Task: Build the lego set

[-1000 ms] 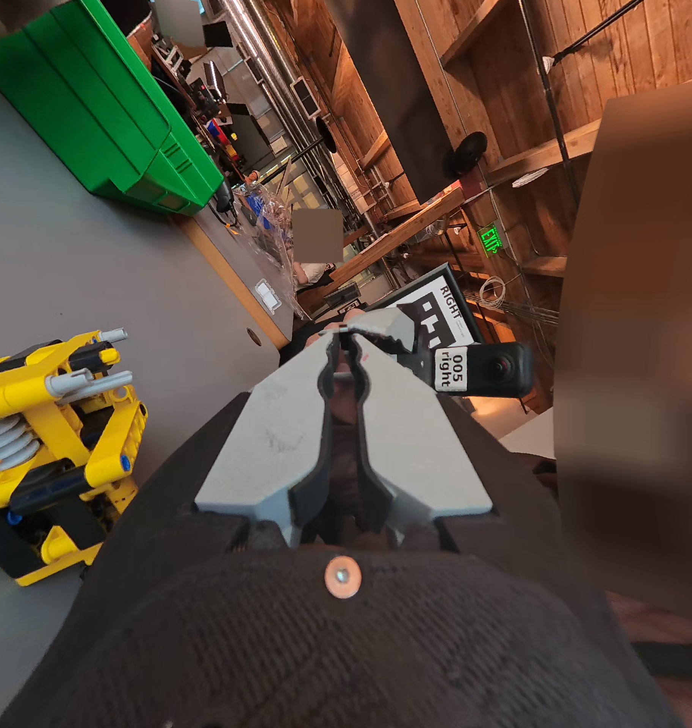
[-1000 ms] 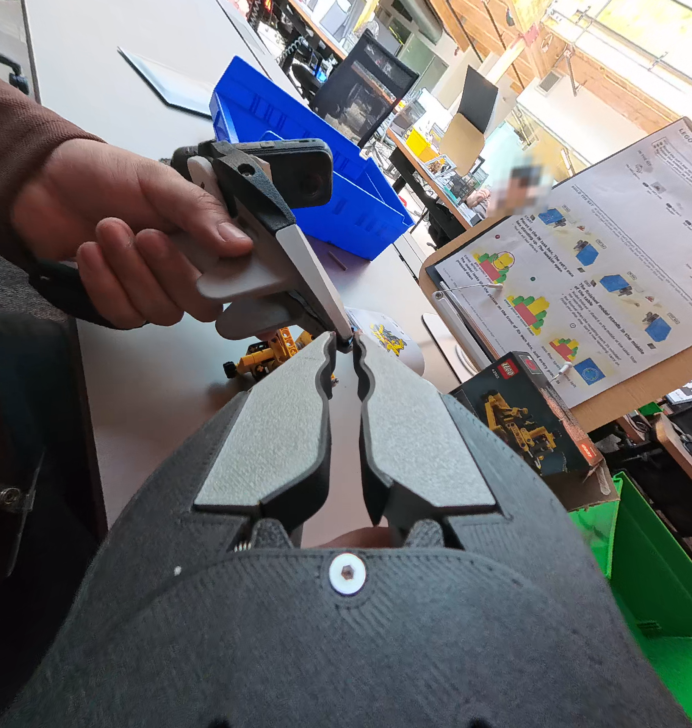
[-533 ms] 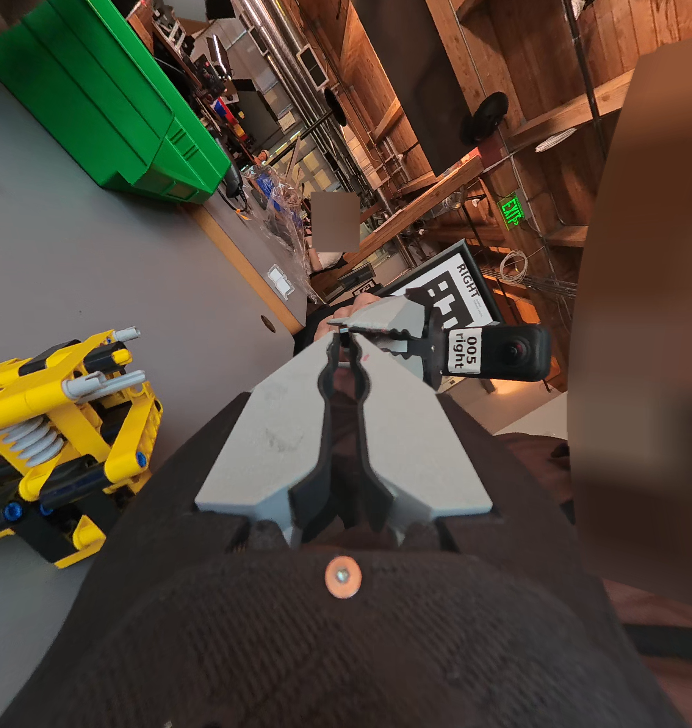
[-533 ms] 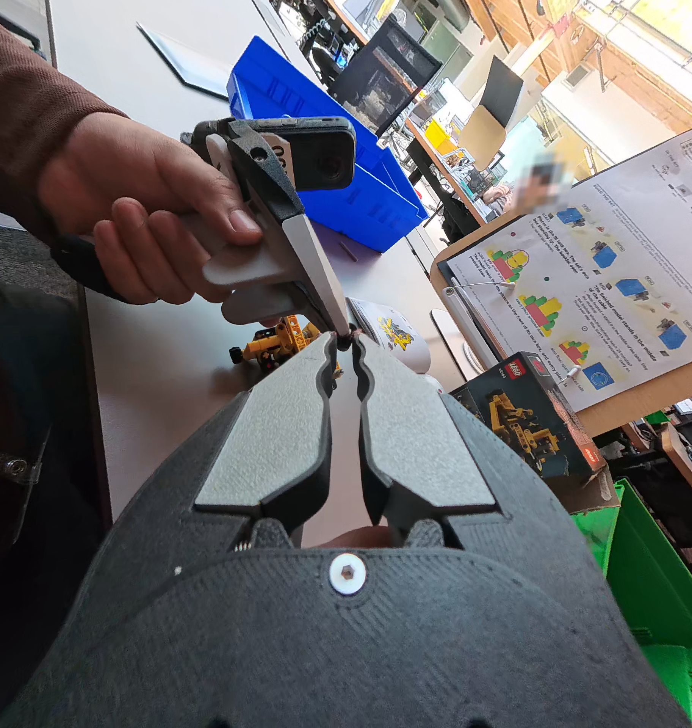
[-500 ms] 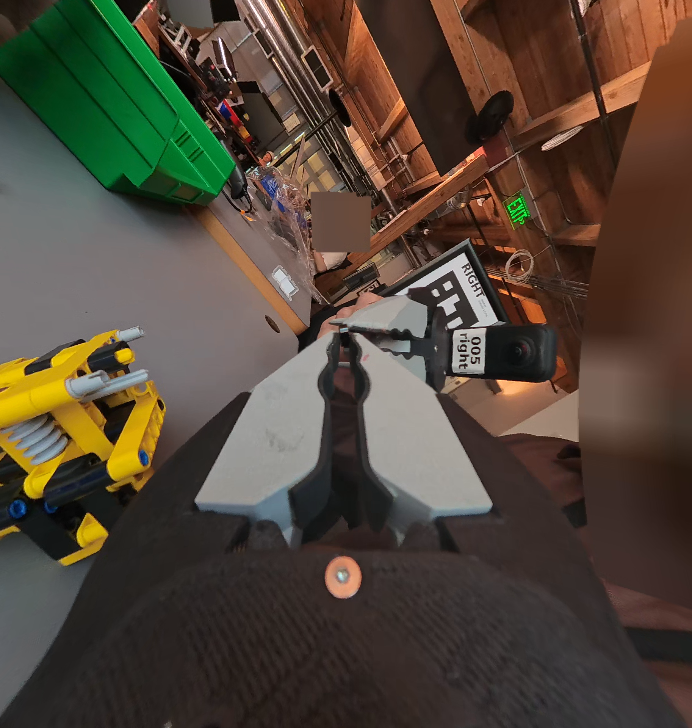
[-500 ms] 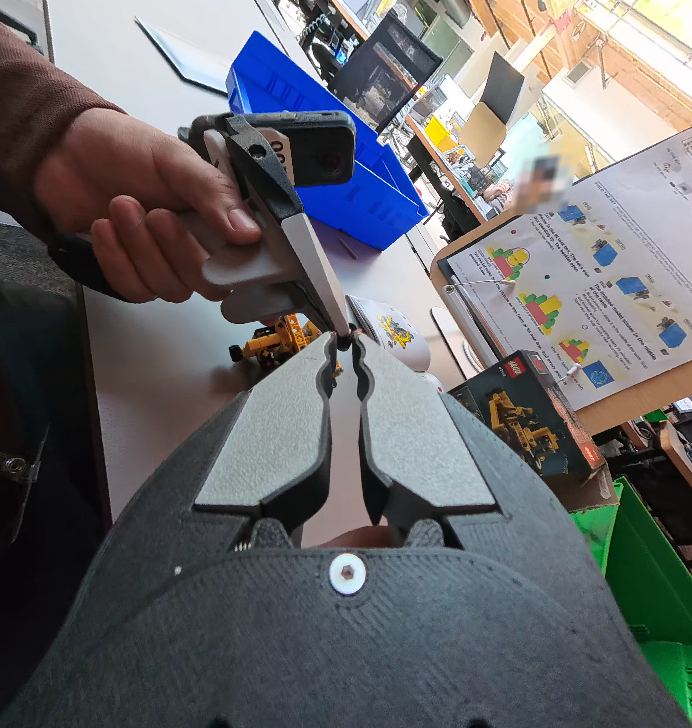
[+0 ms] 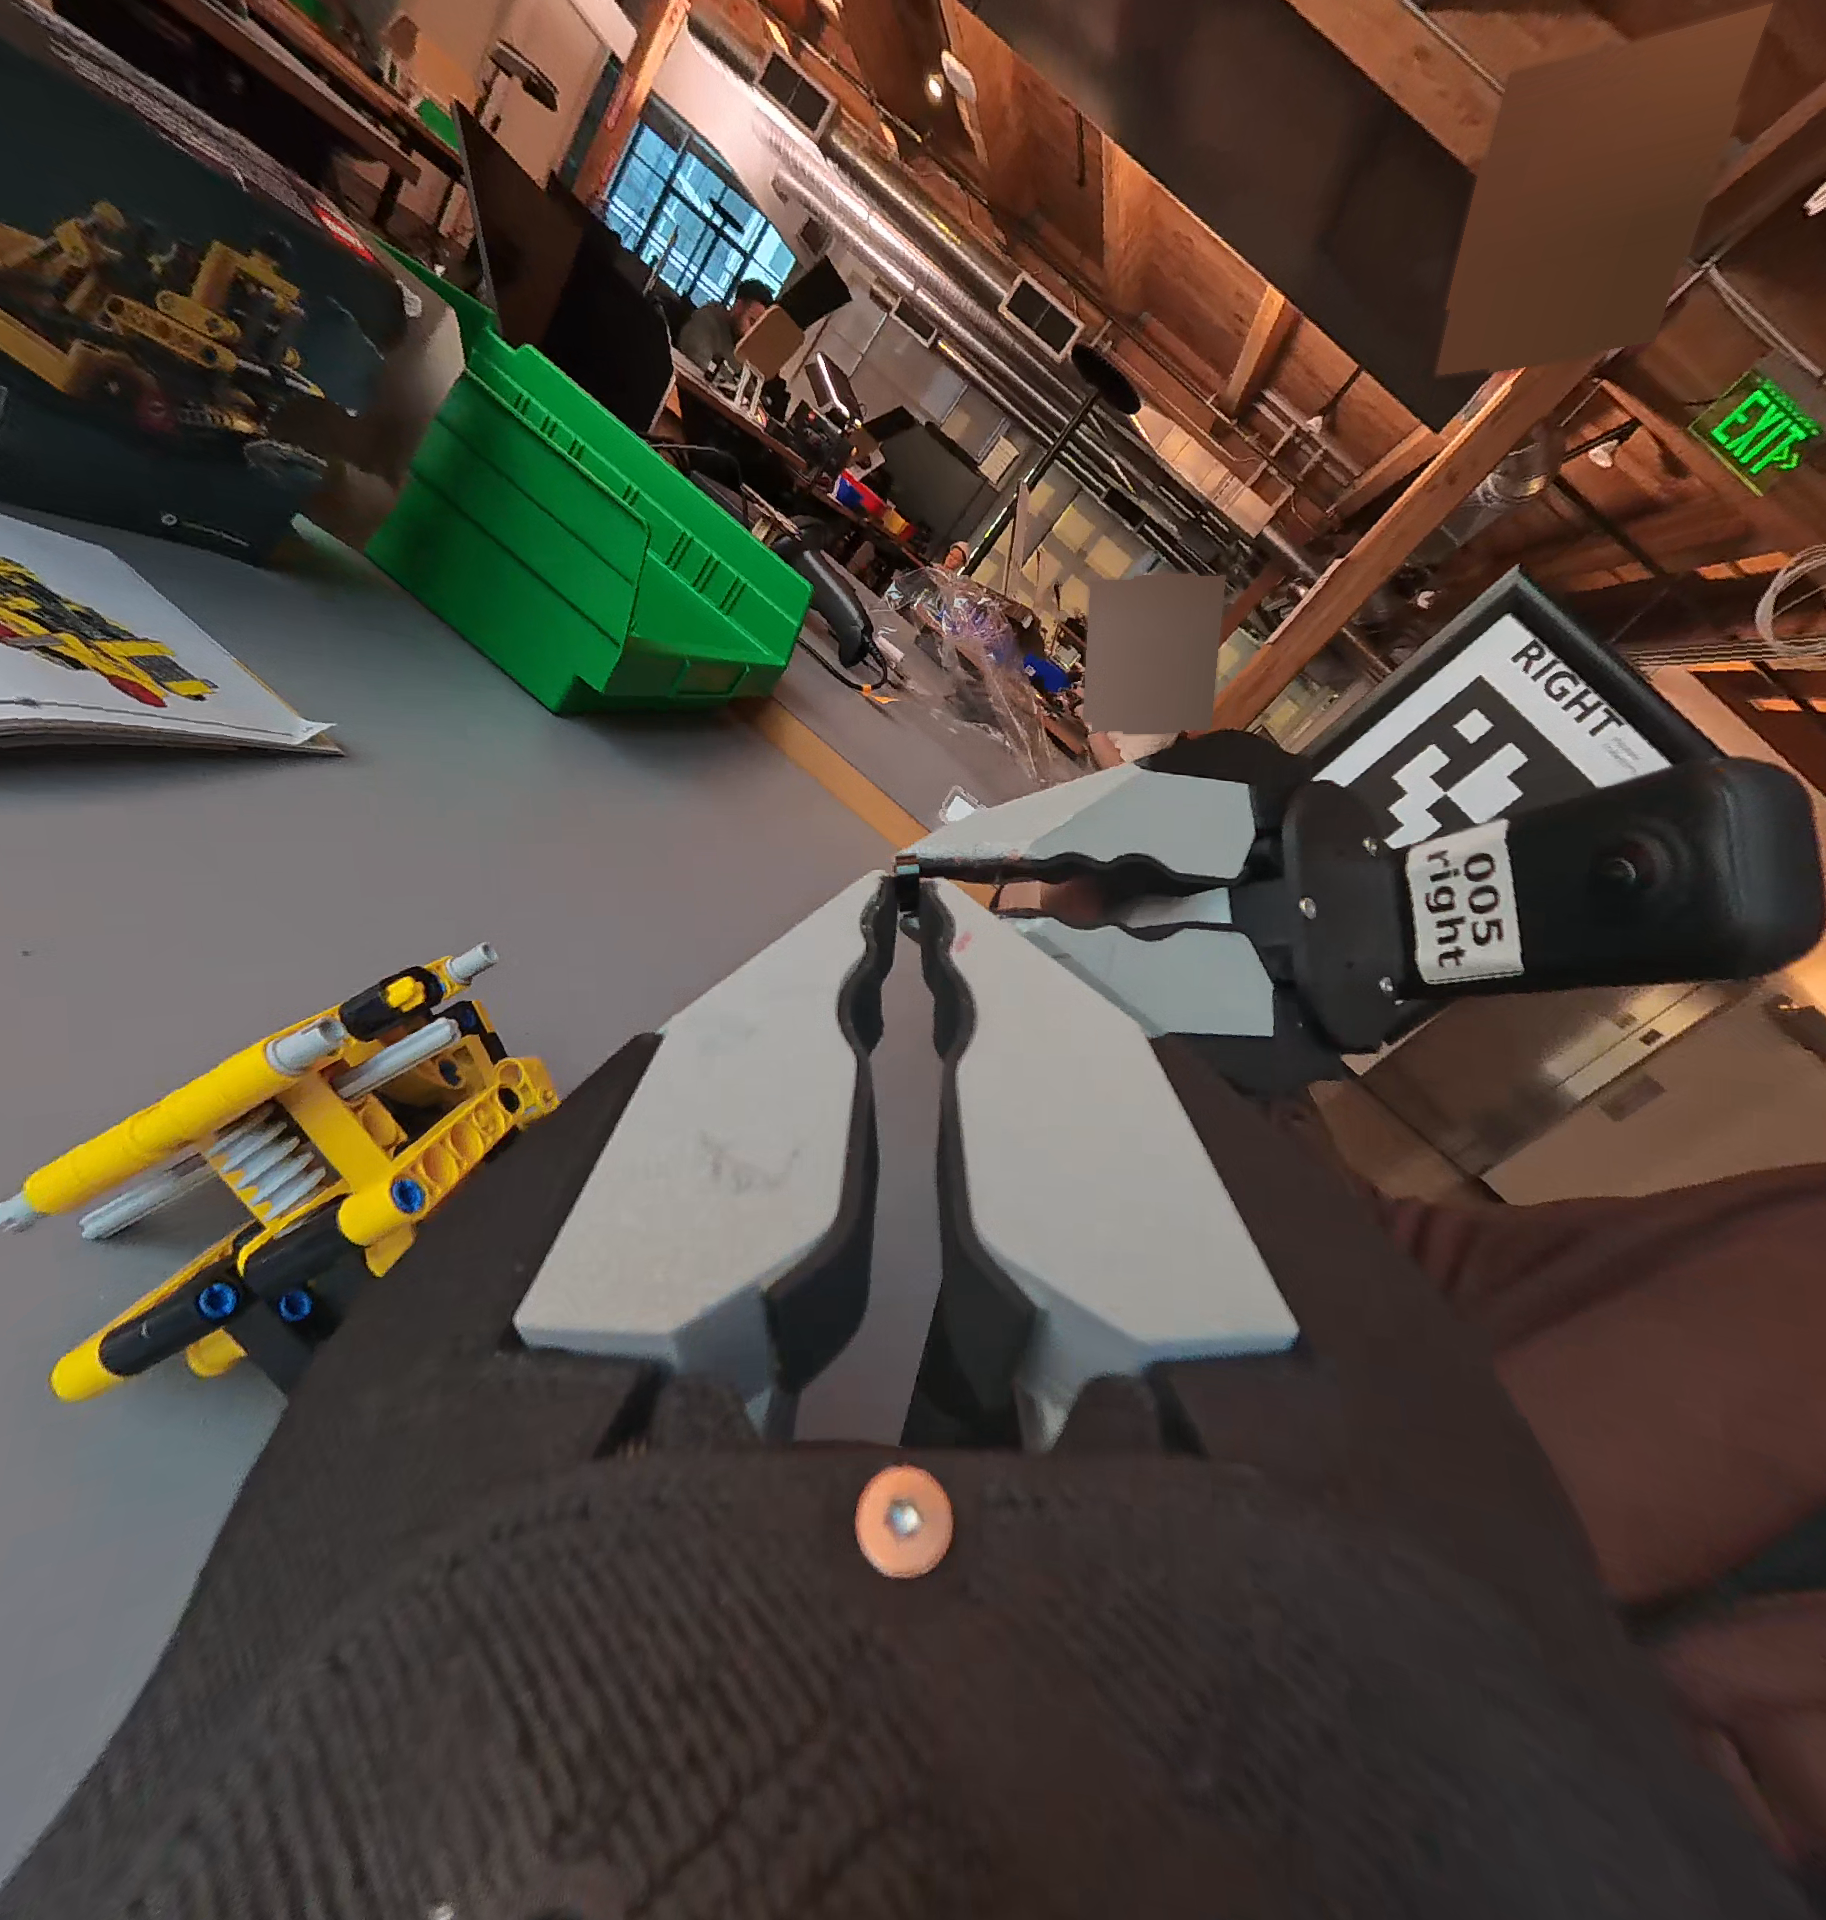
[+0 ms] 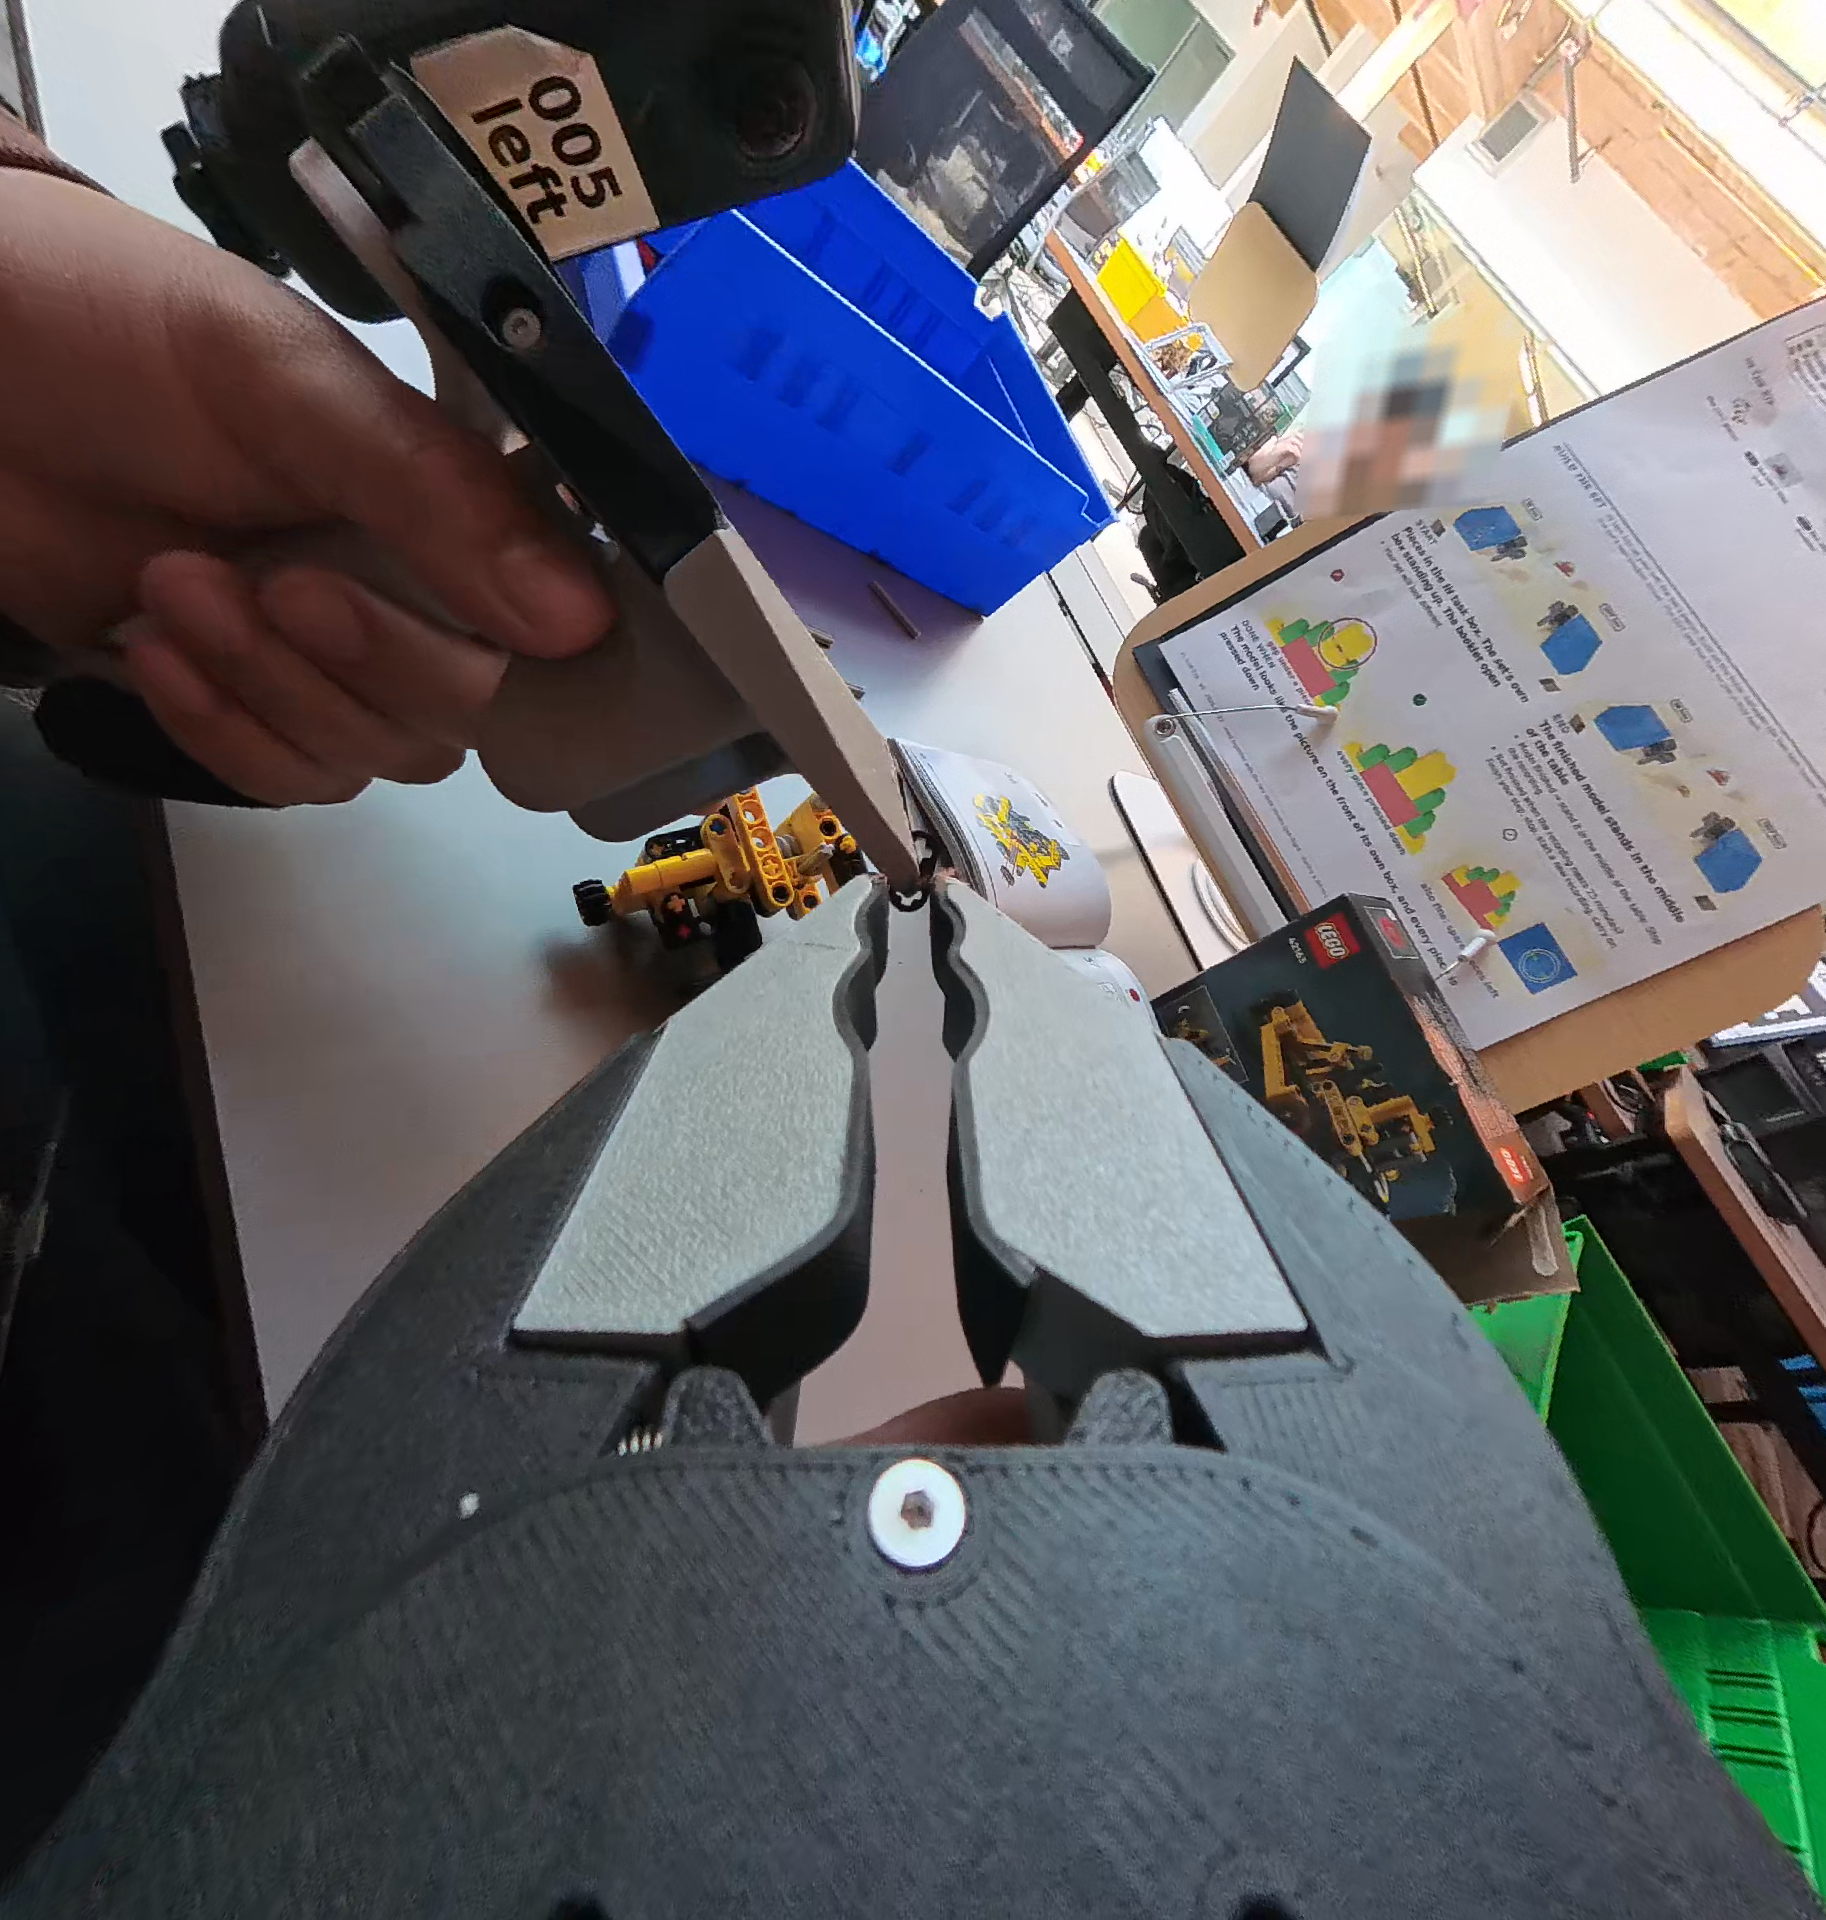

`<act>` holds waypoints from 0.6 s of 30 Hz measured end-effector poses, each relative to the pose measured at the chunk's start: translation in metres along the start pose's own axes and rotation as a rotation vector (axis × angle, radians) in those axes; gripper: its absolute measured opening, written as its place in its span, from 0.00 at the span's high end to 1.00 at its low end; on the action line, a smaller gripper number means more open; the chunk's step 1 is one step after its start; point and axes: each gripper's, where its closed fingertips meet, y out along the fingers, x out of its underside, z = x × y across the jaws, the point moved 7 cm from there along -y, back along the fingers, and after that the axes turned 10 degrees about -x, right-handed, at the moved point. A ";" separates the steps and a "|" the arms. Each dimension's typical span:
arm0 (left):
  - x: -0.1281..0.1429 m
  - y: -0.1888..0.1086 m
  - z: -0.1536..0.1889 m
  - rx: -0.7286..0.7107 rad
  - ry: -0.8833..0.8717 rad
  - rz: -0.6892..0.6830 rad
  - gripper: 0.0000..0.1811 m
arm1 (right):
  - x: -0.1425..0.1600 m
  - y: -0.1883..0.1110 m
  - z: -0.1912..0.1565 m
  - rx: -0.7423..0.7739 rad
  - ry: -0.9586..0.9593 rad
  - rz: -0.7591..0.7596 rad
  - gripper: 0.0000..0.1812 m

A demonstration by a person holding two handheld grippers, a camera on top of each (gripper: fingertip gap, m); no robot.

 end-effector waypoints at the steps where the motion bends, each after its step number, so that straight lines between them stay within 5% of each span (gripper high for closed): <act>1: 0.000 0.000 0.000 0.004 -0.003 -0.004 0.99 | 0.000 0.000 0.000 -0.002 -0.007 0.000 0.98; 8: 0.000 -0.002 0.001 0.043 0.020 -0.055 0.94 | 0.000 -0.001 -0.003 -0.021 -0.063 -0.004 0.98; 18: 0.001 -0.004 -0.004 0.040 0.012 -0.090 0.98 | 0.003 0.000 -0.006 -0.062 -0.104 -0.043 0.98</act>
